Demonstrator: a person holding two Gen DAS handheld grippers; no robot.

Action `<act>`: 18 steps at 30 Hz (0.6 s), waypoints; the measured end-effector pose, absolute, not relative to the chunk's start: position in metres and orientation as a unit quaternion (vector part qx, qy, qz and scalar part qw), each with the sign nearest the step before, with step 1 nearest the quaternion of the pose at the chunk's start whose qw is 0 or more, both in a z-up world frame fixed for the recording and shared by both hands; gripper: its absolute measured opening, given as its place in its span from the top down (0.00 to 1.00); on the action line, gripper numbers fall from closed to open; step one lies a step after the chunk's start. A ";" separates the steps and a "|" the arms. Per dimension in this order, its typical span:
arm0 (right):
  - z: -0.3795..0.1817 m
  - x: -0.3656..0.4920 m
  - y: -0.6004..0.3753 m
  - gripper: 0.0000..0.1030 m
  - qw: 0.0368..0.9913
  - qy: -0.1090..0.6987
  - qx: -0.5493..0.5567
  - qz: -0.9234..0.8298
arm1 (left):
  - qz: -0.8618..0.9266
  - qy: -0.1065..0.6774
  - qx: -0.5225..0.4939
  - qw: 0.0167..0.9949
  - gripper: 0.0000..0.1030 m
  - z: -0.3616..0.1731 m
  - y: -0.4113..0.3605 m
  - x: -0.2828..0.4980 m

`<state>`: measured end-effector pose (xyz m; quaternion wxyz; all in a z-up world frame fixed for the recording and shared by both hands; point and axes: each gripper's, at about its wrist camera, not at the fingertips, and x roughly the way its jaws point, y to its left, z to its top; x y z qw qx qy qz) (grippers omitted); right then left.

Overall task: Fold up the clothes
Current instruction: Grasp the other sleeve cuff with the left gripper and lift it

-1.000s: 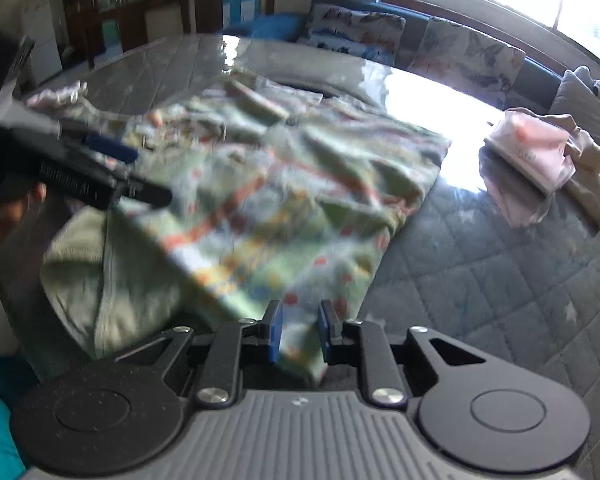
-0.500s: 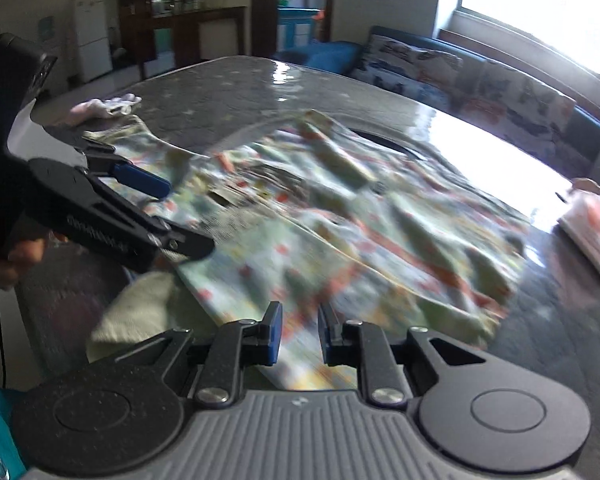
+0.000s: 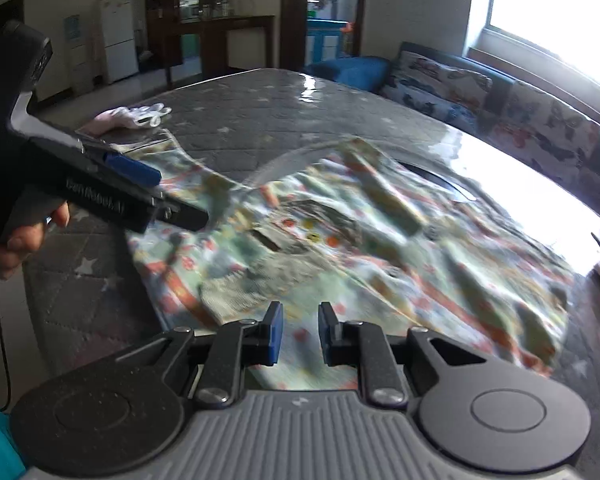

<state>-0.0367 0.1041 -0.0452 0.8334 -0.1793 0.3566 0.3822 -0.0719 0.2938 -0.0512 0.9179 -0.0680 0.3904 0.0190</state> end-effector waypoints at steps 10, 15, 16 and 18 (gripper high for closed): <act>-0.048 -0.039 0.110 0.80 0.830 0.358 -0.175 0.389 | 0.137 0.379 -0.101 0.909 0.08 -0.048 0.373 -0.095; -0.047 -0.040 0.109 0.80 0.830 0.359 -0.172 0.391 | 0.205 0.369 -0.148 0.895 0.10 -0.052 0.420 -0.102; -0.047 -0.042 0.109 0.80 0.829 0.359 -0.172 0.392 | 0.213 0.367 -0.153 0.892 0.12 -0.054 0.427 -0.103; -0.047 -0.043 0.110 0.80 0.828 0.359 -0.172 0.394 | 0.223 0.365 -0.165 0.889 0.15 -0.056 0.437 -0.104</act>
